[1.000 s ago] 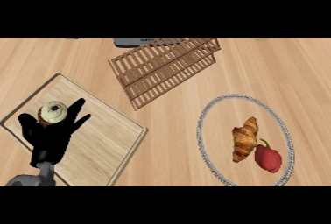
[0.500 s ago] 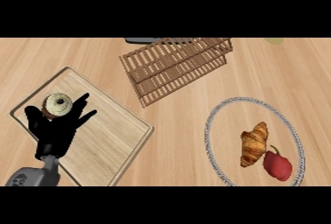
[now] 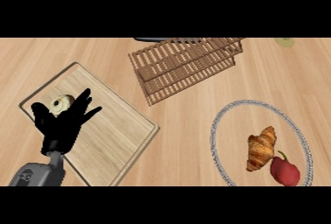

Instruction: Pick the croissant from the placemat and place it in the tiered shelf

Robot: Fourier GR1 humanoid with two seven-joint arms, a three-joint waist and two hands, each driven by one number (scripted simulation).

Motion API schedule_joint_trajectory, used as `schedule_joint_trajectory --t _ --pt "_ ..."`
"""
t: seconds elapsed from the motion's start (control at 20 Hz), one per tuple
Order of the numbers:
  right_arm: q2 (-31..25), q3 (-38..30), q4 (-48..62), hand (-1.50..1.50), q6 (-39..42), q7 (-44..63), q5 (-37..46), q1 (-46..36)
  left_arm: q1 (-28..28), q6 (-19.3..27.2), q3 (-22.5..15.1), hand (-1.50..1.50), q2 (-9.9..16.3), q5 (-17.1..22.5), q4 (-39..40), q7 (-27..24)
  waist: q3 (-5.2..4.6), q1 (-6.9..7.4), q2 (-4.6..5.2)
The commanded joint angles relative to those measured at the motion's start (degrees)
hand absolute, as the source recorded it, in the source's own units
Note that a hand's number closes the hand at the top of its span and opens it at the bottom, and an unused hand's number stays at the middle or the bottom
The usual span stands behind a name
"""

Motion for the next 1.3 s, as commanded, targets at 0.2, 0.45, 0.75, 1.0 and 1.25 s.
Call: schedule_joint_trajectory --t 0.2,0.45,0.75,1.0,1.25 --pt "-1.48 5.47 6.77 -1.5 6.29 18.37 4.6 -14.52 -1.36 -0.6 0.48 0.0 1.49 -0.09 4.73 4.64 -0.25 0.97 0.58" --pt "0.57 9.56 8.51 -1.5 9.65 23.56 8.04 -19.29 1.58 -0.63 -0.32 0.0 0.29 -0.64 5.38 2.86 -0.27 -0.13 0.06" --pt "6.4 14.07 16.56 -1.5 10.62 26.38 14.89 -24.57 1.61 0.41 -0.39 0.0 0.07 -1.16 3.88 3.6 -0.25 0.02 -0.06" --pt "11.48 14.73 21.7 -1.5 13.61 26.43 19.54 -28.98 1.3 -1.37 0.75 0.0 0.56 -0.13 5.26 2.89 -0.32 -0.81 -0.14" --pt "17.53 15.23 27.38 -1.5 15.39 26.44 24.5 -34.72 0.0 -0.62 2.54 0.0 1.54 0.21 6.01 4.66 -0.19 -1.5 -0.32"
